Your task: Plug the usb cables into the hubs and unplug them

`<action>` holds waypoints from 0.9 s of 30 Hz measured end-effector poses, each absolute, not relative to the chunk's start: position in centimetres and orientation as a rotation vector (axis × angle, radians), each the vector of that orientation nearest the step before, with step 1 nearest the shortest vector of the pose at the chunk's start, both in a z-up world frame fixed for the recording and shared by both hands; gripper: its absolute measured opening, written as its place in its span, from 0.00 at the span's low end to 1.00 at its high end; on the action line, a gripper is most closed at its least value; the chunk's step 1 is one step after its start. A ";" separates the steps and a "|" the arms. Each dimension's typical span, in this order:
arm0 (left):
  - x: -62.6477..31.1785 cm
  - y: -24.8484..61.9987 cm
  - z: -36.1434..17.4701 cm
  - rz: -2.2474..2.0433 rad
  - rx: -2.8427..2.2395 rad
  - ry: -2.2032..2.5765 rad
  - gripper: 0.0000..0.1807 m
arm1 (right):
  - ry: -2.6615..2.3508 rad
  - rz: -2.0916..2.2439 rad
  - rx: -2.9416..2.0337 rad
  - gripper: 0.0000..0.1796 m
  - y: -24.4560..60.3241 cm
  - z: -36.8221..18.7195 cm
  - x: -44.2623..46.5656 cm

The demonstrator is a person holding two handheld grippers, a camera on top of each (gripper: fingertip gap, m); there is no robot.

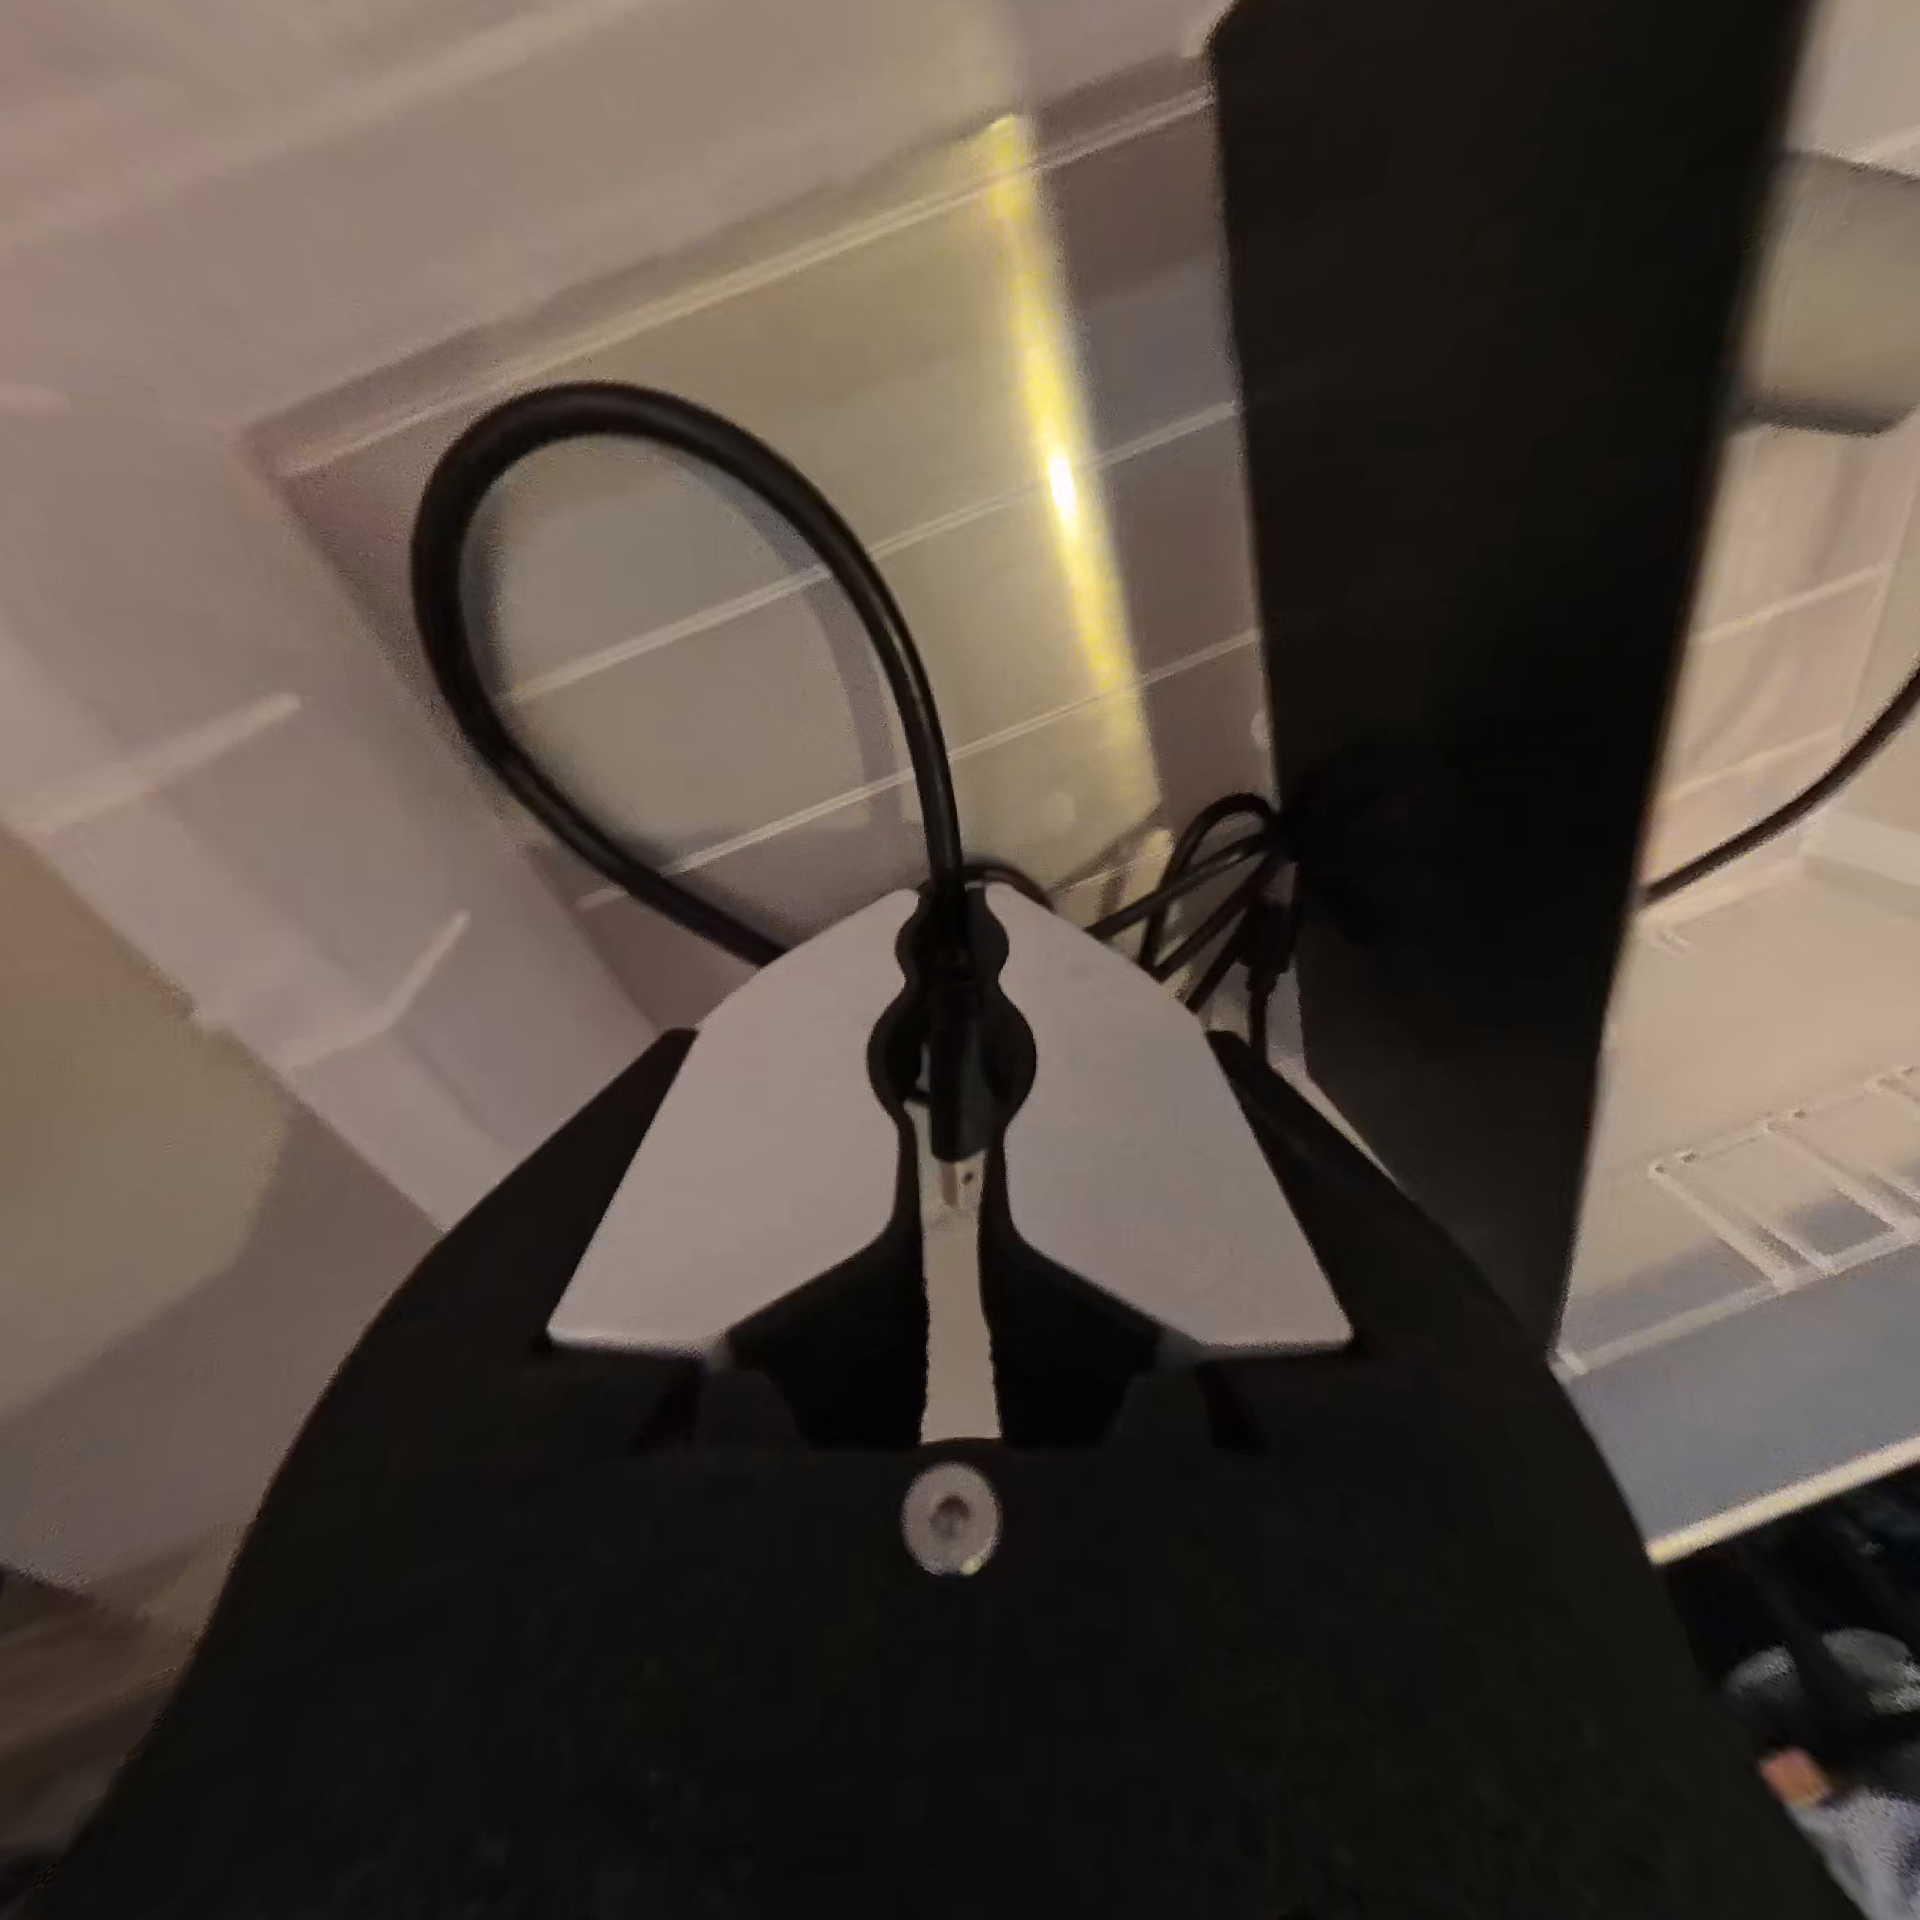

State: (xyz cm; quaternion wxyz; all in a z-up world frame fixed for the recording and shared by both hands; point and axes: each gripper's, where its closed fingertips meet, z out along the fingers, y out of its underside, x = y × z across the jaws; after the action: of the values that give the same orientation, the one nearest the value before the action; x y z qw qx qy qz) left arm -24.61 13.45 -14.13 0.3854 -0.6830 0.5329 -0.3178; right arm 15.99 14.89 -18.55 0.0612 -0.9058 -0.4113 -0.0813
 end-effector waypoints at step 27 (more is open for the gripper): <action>-25.3 15.2 -10.6 -0.851 -1.638 1.200 0.33 | -0.691 0.304 -2.028 0.24 7.9 -15.0 -10.6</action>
State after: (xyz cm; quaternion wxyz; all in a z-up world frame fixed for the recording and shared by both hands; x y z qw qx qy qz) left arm -25.29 15.19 -10.60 0.4528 -0.6633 0.4861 -0.3445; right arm -10.59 7.88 -14.96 0.4695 -0.8275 -0.2819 0.1241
